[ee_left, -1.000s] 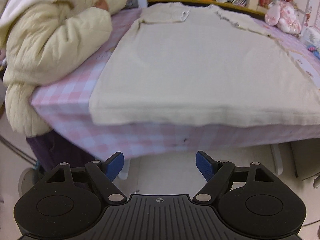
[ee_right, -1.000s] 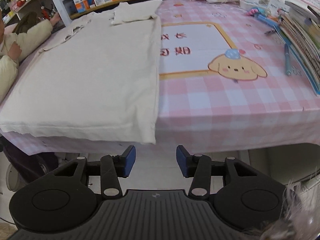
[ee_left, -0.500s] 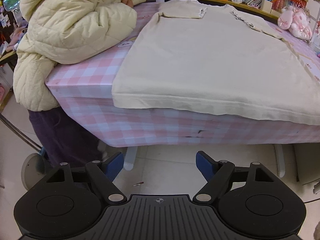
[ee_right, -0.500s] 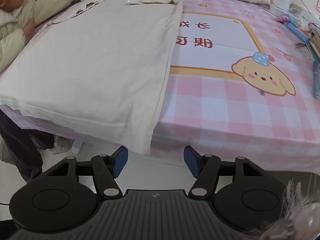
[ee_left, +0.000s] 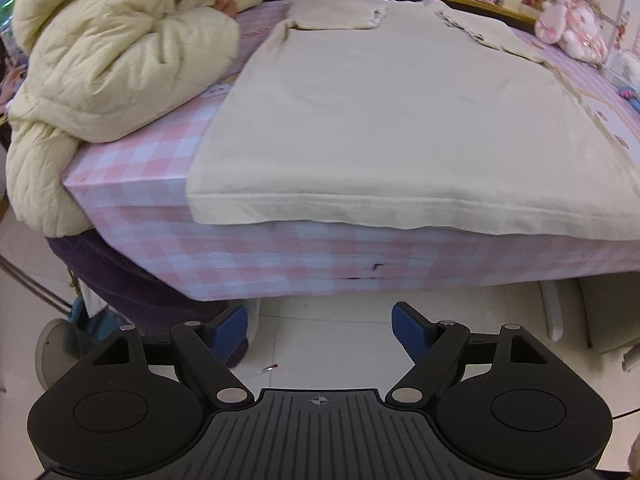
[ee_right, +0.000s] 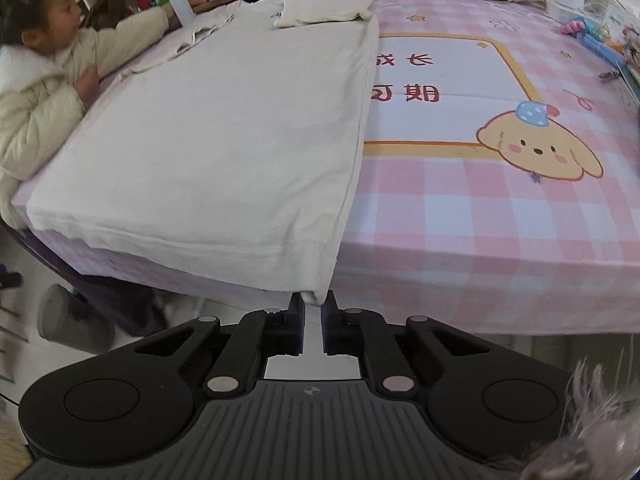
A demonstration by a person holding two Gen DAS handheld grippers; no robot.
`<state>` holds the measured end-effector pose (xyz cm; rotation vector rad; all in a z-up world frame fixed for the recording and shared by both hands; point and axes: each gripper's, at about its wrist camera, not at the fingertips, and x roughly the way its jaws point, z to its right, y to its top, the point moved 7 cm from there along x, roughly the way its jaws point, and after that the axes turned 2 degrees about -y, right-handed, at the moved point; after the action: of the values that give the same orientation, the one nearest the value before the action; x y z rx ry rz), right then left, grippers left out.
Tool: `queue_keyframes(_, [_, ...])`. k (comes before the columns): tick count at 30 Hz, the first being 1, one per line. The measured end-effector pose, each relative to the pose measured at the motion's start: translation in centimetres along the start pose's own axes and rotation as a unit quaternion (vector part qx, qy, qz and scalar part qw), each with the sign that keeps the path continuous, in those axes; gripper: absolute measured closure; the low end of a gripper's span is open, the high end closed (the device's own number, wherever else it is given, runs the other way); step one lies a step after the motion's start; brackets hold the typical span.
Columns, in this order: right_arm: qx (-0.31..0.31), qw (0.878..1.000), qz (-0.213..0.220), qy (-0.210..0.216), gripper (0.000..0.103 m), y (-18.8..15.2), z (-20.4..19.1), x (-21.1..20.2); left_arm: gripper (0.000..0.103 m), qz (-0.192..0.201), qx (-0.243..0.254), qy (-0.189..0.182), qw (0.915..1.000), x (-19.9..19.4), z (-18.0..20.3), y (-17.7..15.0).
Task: Fold clothes
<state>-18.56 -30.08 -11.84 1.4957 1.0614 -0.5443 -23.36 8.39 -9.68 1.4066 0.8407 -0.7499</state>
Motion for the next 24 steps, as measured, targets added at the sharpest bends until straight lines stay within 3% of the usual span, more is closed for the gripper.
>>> queue_keyframes(4, [0.019,1.000,-0.006,0.006,0.089,-0.5,0.2,0.0,0.022,0.001,0.012,-0.003,0.9999,0.1,0.5,0.2])
queue_keyframes(6, [0.021,1.000,-0.005,0.006,0.078,-0.6,0.1,0.0,0.022,-0.003,0.013,-0.003,0.9999,0.2,0.5,0.0])
queue_keyframes(8, [0.019,1.000,-0.003,0.008,0.076,-0.6,0.1,0.1,0.022,-0.008,0.012,-0.001,0.9999,0.2,0.4,-0.2])
queue_keyframes(14, [-0.025,1.000,-0.004,0.000,0.068,0.5,0.1,1.1,0.022,-0.010,0.018,0.003,0.9998,-0.2,0.2,-0.2])
queue_keyframes(17, [-0.026,0.999,-0.010,0.029,0.058,0.9,0.4,0.6,0.022,-0.005,0.013,0.001,0.9999,-0.5,-0.1,0.0])
queue_keyframes(20, [0.001,0.998,-0.003,0.069,0.048,1.1,0.6,-0.4,0.022,0.001,-0.014,-0.021,0.9997,-0.5,-0.9,0.5])
queue_keyframes(23, [0.066,0.993,0.010,0.093,0.048,1.6,1.2,-0.7,0.022,0.024,-0.059,-0.062,0.9961,-0.3,-2.5,1.9])
queue_keyframes(24, [0.096,0.990,0.013,0.099,0.053,1.9,1.4,-0.6,0.022,0.036,-0.078,-0.079,0.9932,-0.2,-3.2,2.6])
